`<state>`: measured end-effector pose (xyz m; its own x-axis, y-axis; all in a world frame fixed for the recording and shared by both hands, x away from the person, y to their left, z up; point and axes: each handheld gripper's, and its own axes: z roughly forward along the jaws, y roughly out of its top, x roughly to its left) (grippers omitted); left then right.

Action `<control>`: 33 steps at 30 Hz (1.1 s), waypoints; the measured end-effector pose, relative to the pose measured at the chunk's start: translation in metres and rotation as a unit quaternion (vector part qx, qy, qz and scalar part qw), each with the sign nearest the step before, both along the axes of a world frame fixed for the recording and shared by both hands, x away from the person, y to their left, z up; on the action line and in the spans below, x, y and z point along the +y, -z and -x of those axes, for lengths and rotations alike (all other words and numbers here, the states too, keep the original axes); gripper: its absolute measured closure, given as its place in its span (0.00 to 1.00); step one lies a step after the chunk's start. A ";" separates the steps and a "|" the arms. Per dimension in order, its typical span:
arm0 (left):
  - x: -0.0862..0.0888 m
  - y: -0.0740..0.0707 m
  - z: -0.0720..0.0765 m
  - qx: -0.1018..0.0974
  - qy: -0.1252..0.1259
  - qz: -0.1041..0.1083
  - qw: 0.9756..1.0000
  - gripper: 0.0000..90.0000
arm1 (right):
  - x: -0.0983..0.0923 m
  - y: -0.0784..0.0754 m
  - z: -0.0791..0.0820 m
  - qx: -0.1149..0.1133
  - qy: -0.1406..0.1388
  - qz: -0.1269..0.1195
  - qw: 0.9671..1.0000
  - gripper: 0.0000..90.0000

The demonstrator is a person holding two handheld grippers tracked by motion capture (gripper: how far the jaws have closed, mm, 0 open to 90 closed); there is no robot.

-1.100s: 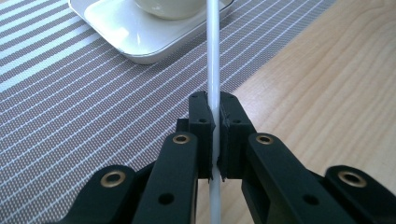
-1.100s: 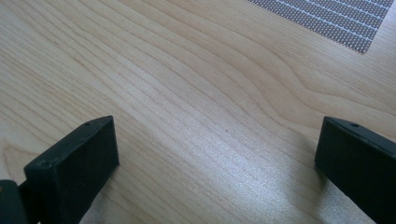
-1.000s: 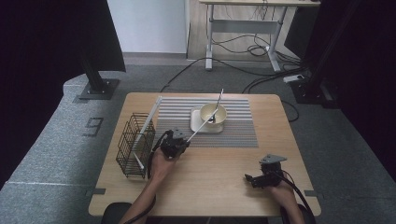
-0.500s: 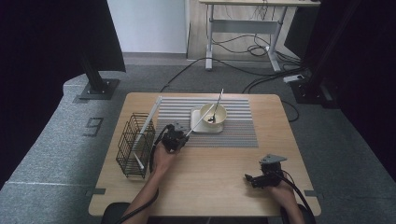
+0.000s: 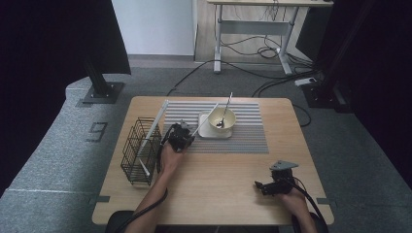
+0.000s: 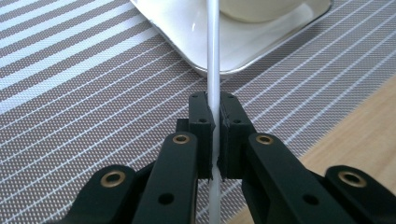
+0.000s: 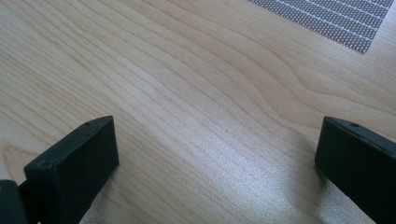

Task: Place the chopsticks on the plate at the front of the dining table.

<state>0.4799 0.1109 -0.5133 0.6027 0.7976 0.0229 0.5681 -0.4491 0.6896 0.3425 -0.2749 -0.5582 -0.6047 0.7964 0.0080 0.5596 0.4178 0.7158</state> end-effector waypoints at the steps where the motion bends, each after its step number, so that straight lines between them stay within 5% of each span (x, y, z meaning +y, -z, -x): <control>1: 0.000 0.000 0.000 0.000 0.000 0.000 1.000 0.95 | 0.000 0.000 0.000 0.000 0.000 0.000 1.000 0.00; 10: -0.002 0.007 -0.020 0.015 -0.022 -0.016 1.000 0.95 | 0.000 0.000 0.000 0.000 0.000 0.000 1.000 0.00; 16: -0.005 0.013 -0.027 0.027 -0.026 -0.007 0.999 0.95 | 0.000 0.000 0.000 0.000 0.000 0.000 1.000 0.00; 33: -0.021 0.021 -0.032 0.038 -0.018 -0.013 0.999 0.93 | 0.000 0.000 0.000 0.000 0.000 0.000 1.000 0.00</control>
